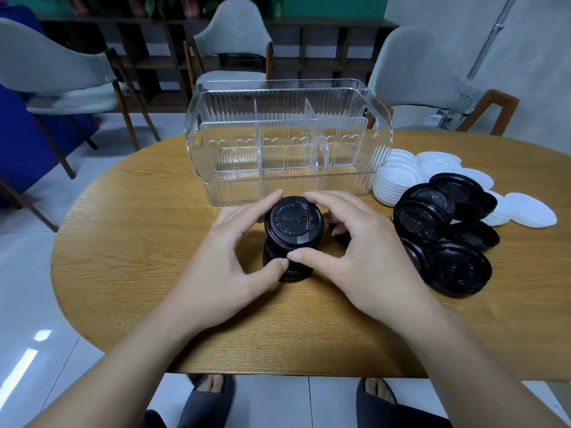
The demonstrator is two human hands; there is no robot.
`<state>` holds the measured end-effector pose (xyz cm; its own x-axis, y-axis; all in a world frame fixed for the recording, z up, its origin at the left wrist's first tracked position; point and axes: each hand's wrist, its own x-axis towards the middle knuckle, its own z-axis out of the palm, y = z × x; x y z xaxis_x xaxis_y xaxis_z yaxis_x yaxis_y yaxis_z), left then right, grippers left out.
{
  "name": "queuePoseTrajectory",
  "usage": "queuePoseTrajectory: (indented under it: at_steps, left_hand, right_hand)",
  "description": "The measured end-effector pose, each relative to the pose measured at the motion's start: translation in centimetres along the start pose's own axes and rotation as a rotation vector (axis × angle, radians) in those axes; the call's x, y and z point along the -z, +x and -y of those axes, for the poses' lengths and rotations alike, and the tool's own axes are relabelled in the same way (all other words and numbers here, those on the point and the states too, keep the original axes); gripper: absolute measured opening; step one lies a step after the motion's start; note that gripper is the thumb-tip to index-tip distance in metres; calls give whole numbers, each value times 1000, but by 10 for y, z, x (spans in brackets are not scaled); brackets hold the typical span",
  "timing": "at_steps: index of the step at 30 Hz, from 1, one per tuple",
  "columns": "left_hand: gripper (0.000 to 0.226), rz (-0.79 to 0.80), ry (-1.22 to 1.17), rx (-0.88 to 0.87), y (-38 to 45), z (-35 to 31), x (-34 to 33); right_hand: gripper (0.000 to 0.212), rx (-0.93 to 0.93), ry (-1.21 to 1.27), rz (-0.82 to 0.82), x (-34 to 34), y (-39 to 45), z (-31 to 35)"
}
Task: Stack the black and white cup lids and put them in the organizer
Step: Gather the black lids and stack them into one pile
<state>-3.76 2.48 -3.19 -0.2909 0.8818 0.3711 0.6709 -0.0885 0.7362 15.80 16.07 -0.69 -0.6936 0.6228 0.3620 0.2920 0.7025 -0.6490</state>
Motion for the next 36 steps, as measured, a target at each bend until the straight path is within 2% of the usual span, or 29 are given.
queuePoseTrajectory:
  at_steps: [3, 5, 7, 15, 25, 30, 36]
  left_hand:
    - [113, 93, 40, 85, -2, 3, 1]
    - [129, 139, 86, 148, -3, 5, 0]
    - [136, 149, 122, 171, -3, 6, -2]
    - [134, 148, 161, 183, -1, 9, -8]
    - [137, 149, 184, 208, -1, 17, -12]
    - [139, 161, 193, 201, 0, 20, -12]
    - [140, 167, 191, 208, 1, 20, -11]
  right_hand:
    - [72, -39, -30, 13, 3, 0, 1]
    - [74, -56, -87, 92, 3, 0, 2]
    - [79, -46, -180, 169, -1, -1, 3]
    - [80, -23, -288, 204, -8, 0, 1]
    - [75, -27, -250, 191, -6, 1, 7]
    - [81, -114, -161, 209, -8, 1, 6]
    - [83, -129, -121, 214, -6, 3, -3]
